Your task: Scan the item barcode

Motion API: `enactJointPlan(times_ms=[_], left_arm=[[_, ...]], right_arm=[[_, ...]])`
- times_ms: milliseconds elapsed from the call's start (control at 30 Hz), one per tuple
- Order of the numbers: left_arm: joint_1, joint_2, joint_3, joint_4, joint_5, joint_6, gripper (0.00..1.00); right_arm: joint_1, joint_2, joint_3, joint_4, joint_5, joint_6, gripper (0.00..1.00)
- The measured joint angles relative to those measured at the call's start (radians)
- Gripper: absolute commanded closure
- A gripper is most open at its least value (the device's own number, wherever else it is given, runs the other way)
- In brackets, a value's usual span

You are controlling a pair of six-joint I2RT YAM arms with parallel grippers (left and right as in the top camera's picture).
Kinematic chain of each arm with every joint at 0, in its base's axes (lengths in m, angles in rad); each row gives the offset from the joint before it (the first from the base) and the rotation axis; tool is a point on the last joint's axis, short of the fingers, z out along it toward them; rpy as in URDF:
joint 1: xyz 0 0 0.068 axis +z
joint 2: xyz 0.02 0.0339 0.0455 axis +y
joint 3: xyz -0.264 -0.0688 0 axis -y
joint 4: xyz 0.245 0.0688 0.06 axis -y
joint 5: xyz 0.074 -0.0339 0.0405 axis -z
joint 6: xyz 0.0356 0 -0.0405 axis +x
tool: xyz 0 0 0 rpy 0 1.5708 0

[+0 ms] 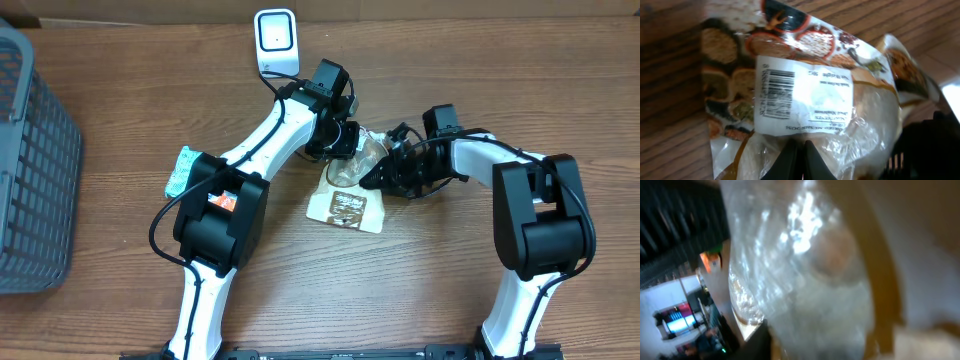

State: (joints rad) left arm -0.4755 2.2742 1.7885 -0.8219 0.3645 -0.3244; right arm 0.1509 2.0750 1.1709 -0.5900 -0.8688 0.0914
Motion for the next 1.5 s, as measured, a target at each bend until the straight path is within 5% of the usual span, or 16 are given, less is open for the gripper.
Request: enactJointPlan(times_ms=[200, 400, 933, 1500], left_arm=[[0.018, 0.000, 0.000, -0.017, -0.039, 0.000, 0.96], [0.058, -0.048, 0.000, -0.047, -0.071, -0.003, 0.96], [0.449, -0.666, 0.094, -0.276, -0.130, 0.016, 0.96], [0.517, -0.606, 0.095, -0.388, -0.251, 0.066, 0.96]], right_arm=[[-0.001, 0.000, 0.000, 0.005, -0.014, 0.004, 0.96], [-0.001, 0.000, 0.000, 0.001, -0.028, 0.010, 0.96], [0.008, -0.237, 0.128, -0.332, -0.063, -0.150, 0.96], [0.229, -0.305, 0.525, -0.711, -0.201, -0.547, 0.96]])
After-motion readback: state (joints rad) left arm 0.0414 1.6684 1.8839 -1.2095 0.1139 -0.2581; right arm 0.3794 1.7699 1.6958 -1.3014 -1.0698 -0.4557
